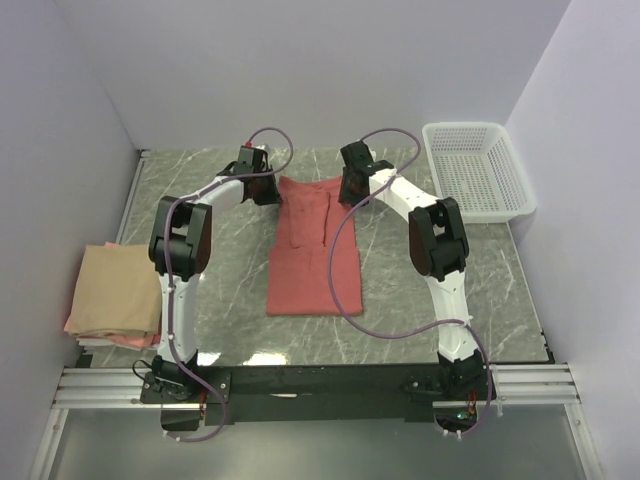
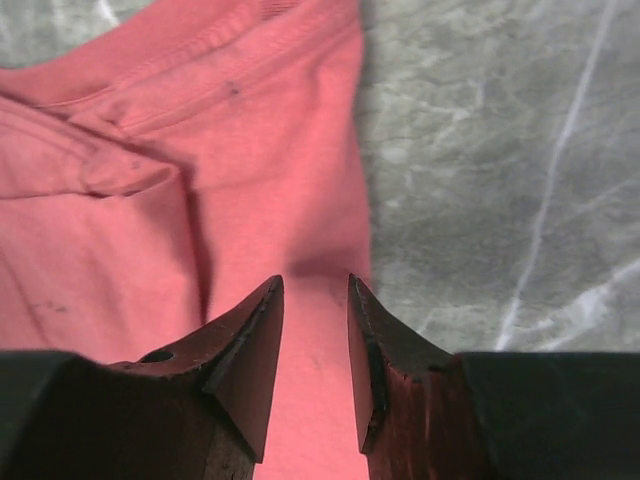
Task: Fold and stack the t-shirts
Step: Fold the tshirt
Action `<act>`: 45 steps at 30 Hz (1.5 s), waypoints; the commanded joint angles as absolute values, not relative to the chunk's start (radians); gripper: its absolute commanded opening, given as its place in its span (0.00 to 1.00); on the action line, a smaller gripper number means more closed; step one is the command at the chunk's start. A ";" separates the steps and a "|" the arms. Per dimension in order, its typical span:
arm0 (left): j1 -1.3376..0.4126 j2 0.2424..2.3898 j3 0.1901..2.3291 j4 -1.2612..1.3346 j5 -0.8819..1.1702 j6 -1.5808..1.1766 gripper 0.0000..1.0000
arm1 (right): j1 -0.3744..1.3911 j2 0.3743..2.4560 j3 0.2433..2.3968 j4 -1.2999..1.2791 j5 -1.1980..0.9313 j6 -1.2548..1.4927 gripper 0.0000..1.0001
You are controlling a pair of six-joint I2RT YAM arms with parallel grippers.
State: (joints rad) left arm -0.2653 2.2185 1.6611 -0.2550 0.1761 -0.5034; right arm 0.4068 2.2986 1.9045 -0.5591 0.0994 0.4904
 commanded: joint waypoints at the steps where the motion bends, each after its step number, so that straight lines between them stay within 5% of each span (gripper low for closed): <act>1: -0.270 2.235 1.715 -0.294 0.124 -0.479 0.03 | 0.397 2.304 1.919 -0.584 0.152 0.500 0.39; 17: -0.270 2.241 1.710 -0.293 0.103 -0.480 0.00 | 0.393 2.336 1.921 -0.600 0.115 0.474 0.42; 23: -0.268 2.243 1.713 -0.305 0.078 -0.477 0.00 | 0.384 2.346 1.913 -0.598 0.129 0.488 0.00; 34: -0.259 2.237 1.712 -0.293 0.089 -0.488 0.01 | 0.360 2.319 1.902 -0.586 0.107 0.483 0.00; 40: -0.258 2.163 1.756 -0.305 0.095 -0.495 0.45 | 0.359 2.241 1.893 -0.557 0.055 0.477 0.46; 42: -0.259 2.114 1.767 -0.324 0.068 -0.508 0.51 | 0.357 2.194 1.890 -0.564 0.038 0.485 0.56; 45: -0.258 2.002 1.679 -0.348 0.031 -0.575 0.54 | 0.353 2.087 1.801 -0.548 0.025 0.505 0.57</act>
